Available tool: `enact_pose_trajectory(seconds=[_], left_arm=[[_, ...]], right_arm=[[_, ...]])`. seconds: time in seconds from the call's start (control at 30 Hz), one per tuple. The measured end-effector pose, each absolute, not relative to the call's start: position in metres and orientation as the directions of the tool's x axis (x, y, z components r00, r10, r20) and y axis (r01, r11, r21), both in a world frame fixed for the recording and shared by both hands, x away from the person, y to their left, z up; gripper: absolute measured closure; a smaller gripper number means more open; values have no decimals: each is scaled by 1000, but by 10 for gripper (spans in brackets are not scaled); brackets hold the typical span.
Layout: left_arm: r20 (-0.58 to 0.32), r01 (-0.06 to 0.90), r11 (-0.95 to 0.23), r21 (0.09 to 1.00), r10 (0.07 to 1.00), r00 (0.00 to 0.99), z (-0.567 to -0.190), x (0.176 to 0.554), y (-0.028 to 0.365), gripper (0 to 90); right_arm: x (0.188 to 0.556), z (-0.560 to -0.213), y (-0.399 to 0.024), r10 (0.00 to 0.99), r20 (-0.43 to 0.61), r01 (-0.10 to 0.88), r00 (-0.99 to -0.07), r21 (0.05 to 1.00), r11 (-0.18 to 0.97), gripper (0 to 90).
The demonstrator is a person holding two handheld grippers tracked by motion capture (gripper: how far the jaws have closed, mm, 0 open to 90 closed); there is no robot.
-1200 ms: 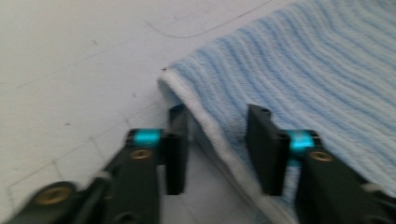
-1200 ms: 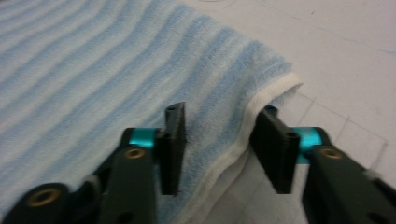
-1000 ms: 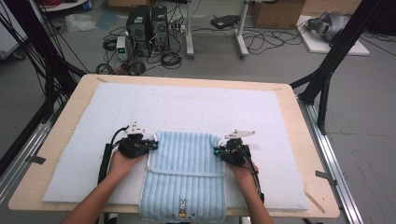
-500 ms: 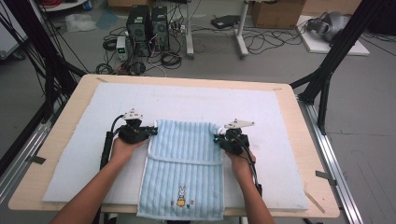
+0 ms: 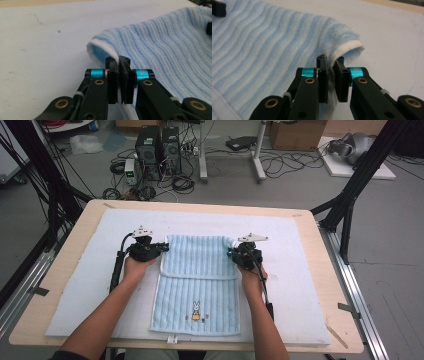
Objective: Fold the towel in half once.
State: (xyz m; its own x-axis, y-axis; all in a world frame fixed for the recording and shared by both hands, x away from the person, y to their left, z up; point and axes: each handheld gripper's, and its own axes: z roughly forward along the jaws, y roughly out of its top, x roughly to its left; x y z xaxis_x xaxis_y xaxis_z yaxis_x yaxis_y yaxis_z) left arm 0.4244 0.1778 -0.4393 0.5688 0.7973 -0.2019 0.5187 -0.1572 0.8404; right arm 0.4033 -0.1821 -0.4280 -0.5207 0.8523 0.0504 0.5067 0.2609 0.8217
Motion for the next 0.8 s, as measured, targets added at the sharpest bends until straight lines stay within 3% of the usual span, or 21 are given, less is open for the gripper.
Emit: enact_pose_trajectory(seconds=[0.2, 0.3, 0.37, 0.4, 0.5, 0.67, 0.8], left_arm=[[-184, 509, -160, 846, 808, 560, -440, 433, 177, 852], [-194, 548, -156, 822, 828, 526, -445, 435, 177, 721], [-224, 577, -143, 804, 826, 517, -448, 435, 178, 564], [-220, 575, -146, 805, 826, 518, -449, 434, 179, 518], [-208, 552, -142, 822, 827, 522, -448, 429, 182, 437], [-244, 552, -120, 825, 805, 541, -447, 421, 188, 323], [-243, 546, -134, 827, 791, 562, -446, 410, 190, 307]], right_arm=[[412, -432, -178, 869, 37, 509, -494, 822, 255, 830], [416, -439, -176, 877, 28, 519, -479, 815, 258, 814], [418, -443, -176, 883, 29, 535, -469, 805, 258, 718], [419, -445, -177, 889, 34, 541, -456, 804, 246, 628], [418, -445, -181, 903, 55, 555, -426, 804, 213, 474], [411, -438, -187, 900, 73, 540, -430, 820, 192, 385], [403, -433, -189, 887, 66, 544, -456, 810, 219, 358]])
